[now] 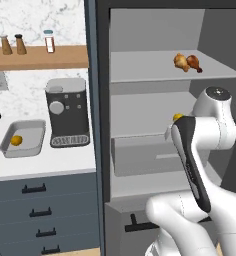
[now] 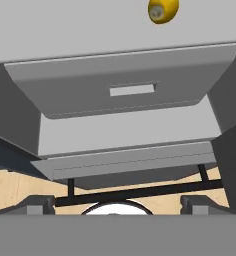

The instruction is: Place one lemon and one chicken drumstick in each tupperware on the nearby counter, to pack two identical lunches.

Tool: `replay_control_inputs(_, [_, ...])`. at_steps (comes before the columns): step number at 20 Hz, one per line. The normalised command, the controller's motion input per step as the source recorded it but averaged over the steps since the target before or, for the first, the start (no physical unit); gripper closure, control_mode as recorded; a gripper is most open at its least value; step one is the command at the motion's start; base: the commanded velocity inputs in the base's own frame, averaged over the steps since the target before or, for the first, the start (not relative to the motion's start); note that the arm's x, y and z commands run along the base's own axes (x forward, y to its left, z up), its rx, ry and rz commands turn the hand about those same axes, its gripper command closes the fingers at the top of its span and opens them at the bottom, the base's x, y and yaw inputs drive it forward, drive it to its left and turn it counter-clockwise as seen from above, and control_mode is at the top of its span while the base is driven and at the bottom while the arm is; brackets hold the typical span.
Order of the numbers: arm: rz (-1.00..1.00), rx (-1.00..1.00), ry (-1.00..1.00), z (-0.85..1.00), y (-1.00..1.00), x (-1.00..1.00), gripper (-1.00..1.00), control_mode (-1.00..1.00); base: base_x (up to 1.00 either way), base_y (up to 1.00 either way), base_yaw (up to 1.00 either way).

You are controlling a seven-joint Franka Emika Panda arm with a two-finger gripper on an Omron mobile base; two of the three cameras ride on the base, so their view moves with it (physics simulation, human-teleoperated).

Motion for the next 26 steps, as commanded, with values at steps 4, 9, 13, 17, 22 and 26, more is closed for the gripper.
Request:
replay_control_inputs(4, [0.01,-0.03,-0.26,0.44,0.02,-0.24,-1.0,-1.0,0.0,0.0,0.0])
replay_control_inputs(9, [0.02,-0.1,-0.55,1.0,0.0,-0.08,-1.0,-1.0,0.0,0.0,0.0])
replay_control_inputs(13, [0.07,-0.12,-0.63,1.0,-0.01,0.0,-1.0,-1.0,0.0,0.0,0.0])
replay_control_inputs(17, [0.05,-0.05,-0.45,1.0,-0.16,0.25,-1.0,-1.0,0.0,0.0,0.0])
replay_control_inputs(22, [0.01,-0.04,-0.21,1.0,-0.17,0.7,-1.0,-1.0,0.0,0.0,0.0])
replay_control_inputs(26, [0.0,-0.2,0.4,0.54,0.0,0.99,-1.0,-1.0,0.0,0.0,0.0])
